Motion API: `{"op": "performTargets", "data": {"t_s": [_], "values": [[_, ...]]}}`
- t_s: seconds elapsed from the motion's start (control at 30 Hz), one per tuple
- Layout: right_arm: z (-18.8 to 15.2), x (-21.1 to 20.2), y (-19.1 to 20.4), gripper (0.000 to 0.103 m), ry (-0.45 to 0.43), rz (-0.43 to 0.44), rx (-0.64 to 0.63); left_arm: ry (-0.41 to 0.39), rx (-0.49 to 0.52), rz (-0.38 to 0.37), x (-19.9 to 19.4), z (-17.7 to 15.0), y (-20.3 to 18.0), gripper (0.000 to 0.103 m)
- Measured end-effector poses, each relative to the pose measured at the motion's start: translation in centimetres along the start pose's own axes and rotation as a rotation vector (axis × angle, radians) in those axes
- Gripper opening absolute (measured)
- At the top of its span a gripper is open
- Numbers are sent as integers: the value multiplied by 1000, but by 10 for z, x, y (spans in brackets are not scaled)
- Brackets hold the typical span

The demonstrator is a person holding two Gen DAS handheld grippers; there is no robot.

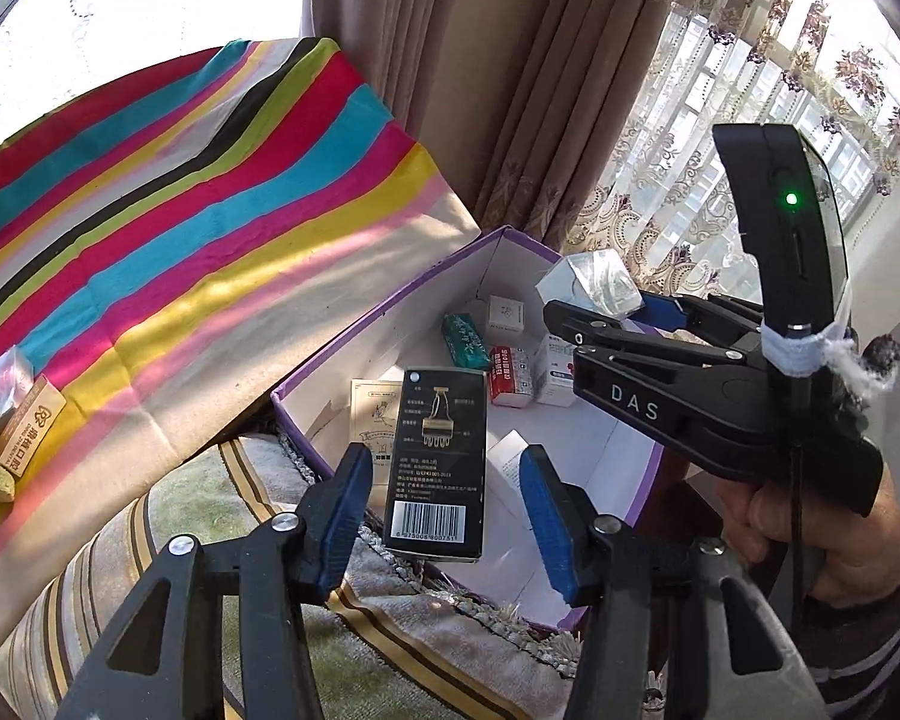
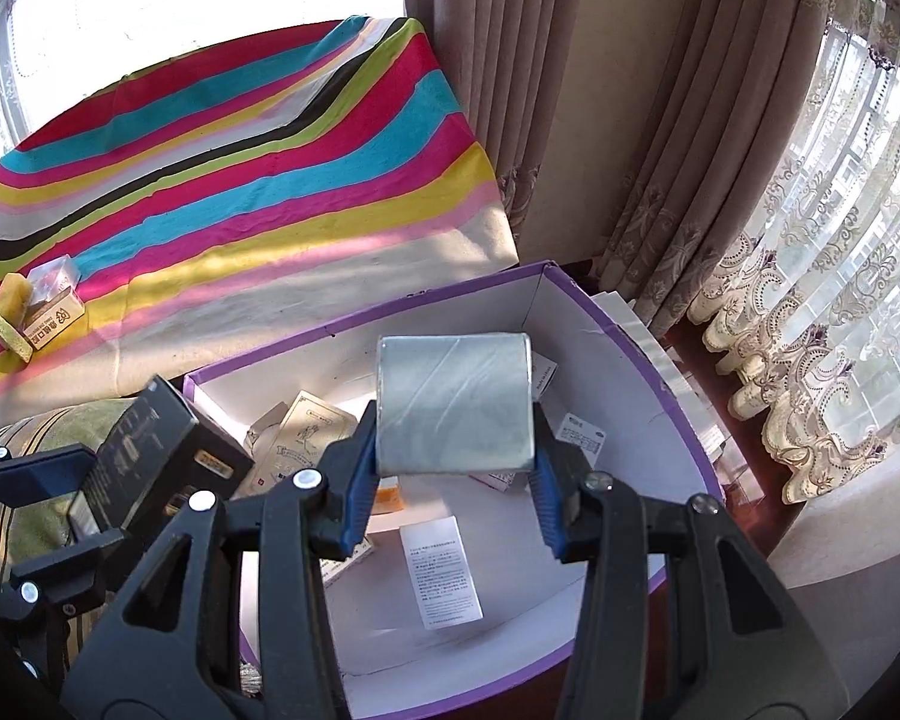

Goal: Organize objects
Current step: 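Open both grippers to release the boxes into the storage box, then move both open grippers back to the items on the sofa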

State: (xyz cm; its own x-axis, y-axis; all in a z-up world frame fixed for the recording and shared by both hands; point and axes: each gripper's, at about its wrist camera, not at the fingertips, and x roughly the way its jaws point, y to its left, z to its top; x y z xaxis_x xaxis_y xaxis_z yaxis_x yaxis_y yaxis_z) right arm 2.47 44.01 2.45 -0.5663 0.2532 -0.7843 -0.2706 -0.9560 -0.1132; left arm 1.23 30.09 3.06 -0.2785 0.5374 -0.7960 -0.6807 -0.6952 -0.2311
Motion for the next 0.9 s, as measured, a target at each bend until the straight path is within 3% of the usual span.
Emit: {"op": "performTargets", "data": {"t_s": [0.03, 0.13, 0.57, 0.9], "values": [[0, 0, 0, 52, 0, 1, 3, -9, -5, -4, -2, 0, 1, 66], [1, -2, 0, 63, -5, 3, 7, -31, -27, -8, -8, 1, 5, 70], [5, -10, 14, 69, -19, 17, -26, -71, -97, 21, -24, -4, 26, 70], [7, -20, 46, 72, -32, 93, -86, -126, -230, 59, -56, -25, 76, 70]]}}
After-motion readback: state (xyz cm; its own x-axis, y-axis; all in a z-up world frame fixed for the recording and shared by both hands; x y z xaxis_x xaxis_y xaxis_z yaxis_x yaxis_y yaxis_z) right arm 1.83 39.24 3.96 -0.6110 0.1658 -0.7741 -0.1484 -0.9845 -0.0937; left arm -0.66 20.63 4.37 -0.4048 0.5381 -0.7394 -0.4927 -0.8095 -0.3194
